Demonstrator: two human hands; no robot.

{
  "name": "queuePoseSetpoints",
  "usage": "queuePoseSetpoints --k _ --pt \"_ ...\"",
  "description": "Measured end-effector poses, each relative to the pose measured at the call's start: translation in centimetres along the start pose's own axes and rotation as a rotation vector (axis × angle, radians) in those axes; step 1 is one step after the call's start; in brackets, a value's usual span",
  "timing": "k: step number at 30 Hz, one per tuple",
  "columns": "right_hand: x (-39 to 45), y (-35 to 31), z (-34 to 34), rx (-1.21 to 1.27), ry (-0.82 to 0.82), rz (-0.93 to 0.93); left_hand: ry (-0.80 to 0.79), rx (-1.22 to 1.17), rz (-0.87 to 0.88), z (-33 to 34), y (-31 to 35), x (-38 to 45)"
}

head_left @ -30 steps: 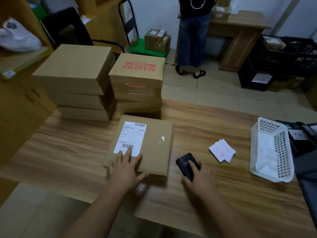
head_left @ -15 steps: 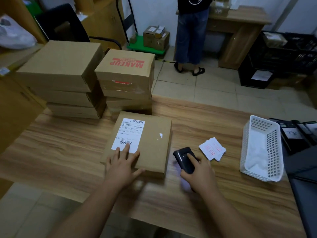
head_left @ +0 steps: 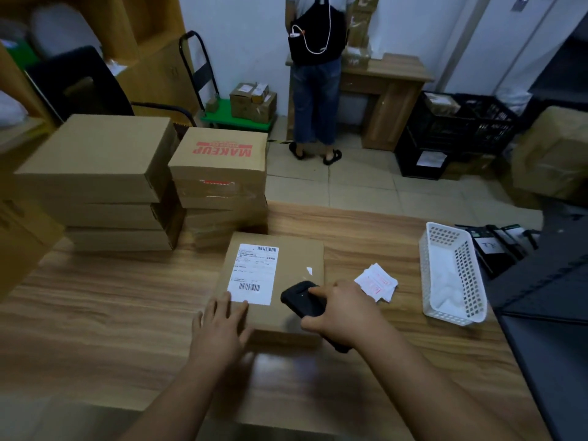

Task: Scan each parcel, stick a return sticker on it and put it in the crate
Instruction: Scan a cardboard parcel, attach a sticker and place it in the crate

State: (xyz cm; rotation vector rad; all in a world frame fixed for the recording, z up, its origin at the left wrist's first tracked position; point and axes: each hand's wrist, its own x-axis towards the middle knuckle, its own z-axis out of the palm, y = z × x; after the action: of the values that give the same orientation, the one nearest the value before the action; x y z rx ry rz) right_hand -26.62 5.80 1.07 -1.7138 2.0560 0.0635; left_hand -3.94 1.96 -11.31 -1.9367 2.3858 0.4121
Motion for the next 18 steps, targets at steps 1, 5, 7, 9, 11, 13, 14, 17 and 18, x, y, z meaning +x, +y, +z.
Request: queuePoseSetpoints --k 1,5,7,9,11,13,14,17,18 --pt "-0.1 -0.8 -0.1 -0.019 -0.005 0.002 -0.004 -0.02 0.017 0.0 -0.6 -0.1" --pt "-0.5 -3.0 -0.9 -0.063 -0.024 0.003 -0.049 -0.063 0.088 -0.4 -1.7 0.0" --pt "-0.7 -3.7 -1.2 -0.089 -0.055 -0.01 -0.051 -0.054 0.11 -0.4 -2.0 0.1" --pt "-1.1 -4.2 -1.4 -0.126 -0.07 -0.015 -0.059 -0.029 0.128 -0.6 -2.3 0.2" --pt "-1.5 -4.4 -1.6 -0.127 -0.068 -0.018 -0.063 -0.017 0.133 -0.7 -2.4 0.3" --pt "-1.9 -4.2 -1.9 -0.093 -0.067 -0.022 -0.043 -0.028 0.127 -0.8 -2.2 0.3" --pt "-2.1 -4.0 -2.0 -0.074 -0.064 -0.021 -0.029 -0.037 0.116 -0.8 -1.9 0.3" --pt "-2.4 -2.9 -2.3 -0.042 -0.058 -0.012 0.005 -0.048 0.082 -0.9 -1.0 0.7" --pt "-2.3 -2.3 -2.4 -0.031 -0.054 -0.001 0.007 -0.041 0.081 -1.0 -0.6 0.9"
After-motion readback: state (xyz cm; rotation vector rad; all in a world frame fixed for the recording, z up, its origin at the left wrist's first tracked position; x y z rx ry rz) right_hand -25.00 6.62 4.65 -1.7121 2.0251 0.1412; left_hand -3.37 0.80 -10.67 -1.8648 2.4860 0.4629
